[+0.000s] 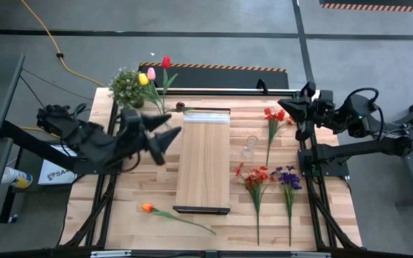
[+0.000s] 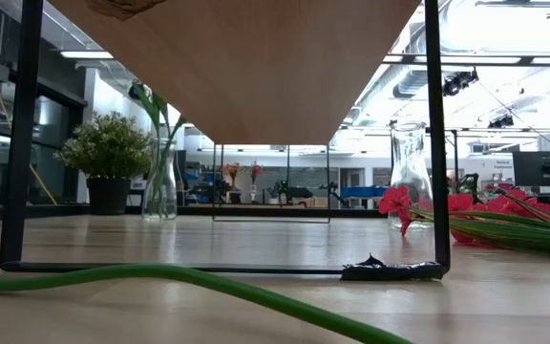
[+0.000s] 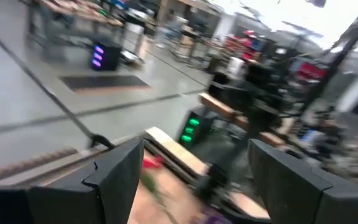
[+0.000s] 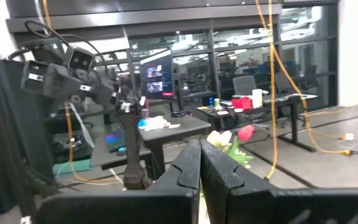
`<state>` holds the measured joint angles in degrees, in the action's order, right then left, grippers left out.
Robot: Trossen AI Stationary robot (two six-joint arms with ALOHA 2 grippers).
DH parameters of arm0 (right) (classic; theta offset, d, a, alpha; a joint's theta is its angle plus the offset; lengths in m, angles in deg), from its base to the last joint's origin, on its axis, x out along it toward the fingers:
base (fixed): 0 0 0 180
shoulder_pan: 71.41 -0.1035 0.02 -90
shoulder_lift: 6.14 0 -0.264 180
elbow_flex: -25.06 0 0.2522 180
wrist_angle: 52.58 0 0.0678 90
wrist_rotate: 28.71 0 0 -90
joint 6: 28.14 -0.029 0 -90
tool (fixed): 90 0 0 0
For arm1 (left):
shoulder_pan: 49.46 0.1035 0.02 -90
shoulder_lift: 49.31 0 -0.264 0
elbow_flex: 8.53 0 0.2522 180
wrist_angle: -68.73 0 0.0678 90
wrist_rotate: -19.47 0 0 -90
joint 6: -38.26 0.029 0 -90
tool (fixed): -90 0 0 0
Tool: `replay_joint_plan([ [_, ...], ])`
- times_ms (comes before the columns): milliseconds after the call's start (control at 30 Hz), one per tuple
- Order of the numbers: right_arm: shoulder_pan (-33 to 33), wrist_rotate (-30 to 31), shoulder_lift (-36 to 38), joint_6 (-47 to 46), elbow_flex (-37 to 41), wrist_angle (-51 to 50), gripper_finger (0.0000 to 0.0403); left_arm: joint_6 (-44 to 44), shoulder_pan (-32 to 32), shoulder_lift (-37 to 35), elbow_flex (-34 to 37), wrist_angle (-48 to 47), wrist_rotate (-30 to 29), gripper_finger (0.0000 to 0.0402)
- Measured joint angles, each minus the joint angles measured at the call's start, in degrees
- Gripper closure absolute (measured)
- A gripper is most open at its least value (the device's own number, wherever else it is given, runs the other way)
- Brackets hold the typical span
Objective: Pick and place flowers into a vace then onto a shelf
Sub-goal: Put the orange flower into the left vase
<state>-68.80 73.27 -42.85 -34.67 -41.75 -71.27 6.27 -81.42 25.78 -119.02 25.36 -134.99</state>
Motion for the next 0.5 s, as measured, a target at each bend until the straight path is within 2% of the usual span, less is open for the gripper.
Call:
replay_joint_plan([
  [267, -0.02, -4.96, 0.00, -0.08, 0.02, 0.02, 0.0402, -15.18, -8.60, 2.97, -0.02, -0.12, 1.32, 0.0080],
  [500, -0.02, -5.09, 0.02, 0.07, 0.01, 1.04, 0.0402, -25.11, -14.29, 6.43, -0.02, -0.55, 2.21, 0.0080],
])
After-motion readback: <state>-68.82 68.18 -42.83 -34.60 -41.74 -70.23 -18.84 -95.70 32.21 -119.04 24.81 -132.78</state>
